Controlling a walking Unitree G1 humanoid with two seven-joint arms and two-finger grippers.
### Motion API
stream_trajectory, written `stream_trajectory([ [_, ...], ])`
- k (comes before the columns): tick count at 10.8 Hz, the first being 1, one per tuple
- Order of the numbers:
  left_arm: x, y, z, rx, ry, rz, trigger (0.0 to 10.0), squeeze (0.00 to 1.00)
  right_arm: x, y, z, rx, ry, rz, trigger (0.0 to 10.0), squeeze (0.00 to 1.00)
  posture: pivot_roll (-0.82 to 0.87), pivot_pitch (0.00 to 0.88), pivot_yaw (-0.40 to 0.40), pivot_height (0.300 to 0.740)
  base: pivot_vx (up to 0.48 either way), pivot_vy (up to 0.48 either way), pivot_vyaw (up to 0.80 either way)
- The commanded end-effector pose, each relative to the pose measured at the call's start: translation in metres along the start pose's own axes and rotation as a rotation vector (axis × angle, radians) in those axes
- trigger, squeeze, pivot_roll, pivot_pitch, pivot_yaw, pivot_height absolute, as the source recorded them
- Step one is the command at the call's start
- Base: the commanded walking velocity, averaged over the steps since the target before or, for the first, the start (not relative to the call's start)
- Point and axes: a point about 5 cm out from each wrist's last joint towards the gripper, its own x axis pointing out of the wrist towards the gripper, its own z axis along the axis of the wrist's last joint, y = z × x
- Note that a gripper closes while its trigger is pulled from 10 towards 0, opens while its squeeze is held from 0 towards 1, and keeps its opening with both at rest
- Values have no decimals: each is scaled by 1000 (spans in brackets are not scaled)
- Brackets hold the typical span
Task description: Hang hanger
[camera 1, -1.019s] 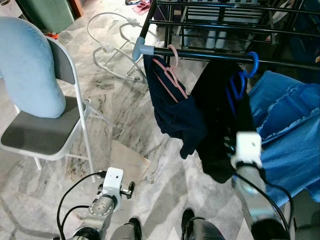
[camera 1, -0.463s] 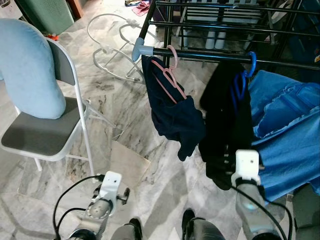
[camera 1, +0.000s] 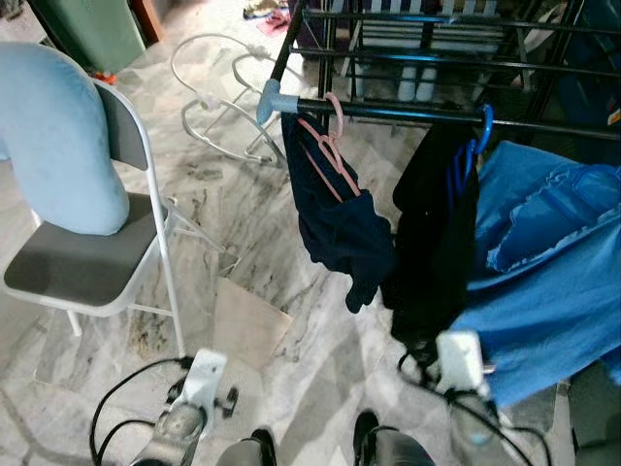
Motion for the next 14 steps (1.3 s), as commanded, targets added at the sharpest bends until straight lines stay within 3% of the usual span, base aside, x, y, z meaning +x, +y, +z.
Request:
stream_trajectory([
  [1, -4, 3, -19, -26, 80, 16, 10000, 0, -7, 15, -19, 52, 120, 104, 10000, 831, -99, 125, 48, 740, 0, 0, 0],
  [2, -4, 1, -20, -25, 89, 13, 10000, 0, -12, 24, -28, 119, 196, 171, 10000, 0, -95, 115, 43, 740, 0, 0, 0],
  [4, -3, -5, -19, -37, 90, 4, 10000, 0, -18, 30, -42, 100, 290, 229, 10000, 0, -84, 100, 33, 740, 0, 0, 0],
  [5, -3, -11, -17, -45, 94, -21, 10000, 0, -23, 31, -53, 142, 386, 219, 10000, 0, -71, 87, 28, 740, 0, 0, 0],
  [6, -3, -18, -19, -1, 103, -52, 10000, 0, -26, 31, -58, 155, 432, 213, 10000, 0, -64, 82, 25, 740, 0, 0, 0],
  [10, -4, -21, -22, 87, 123, -83, 10000, 0, -28, 24, -64, 140, 477, 208, 10000, 0, -71, 76, 35, 740, 0, 0, 0],
  [14, -5, -21, -28, 103, 140, -88, 10000, 0, -36, 24, -74, 107, 532, 220, 10000, 0, -77, 84, 43, 740, 0, 215, 0],
])
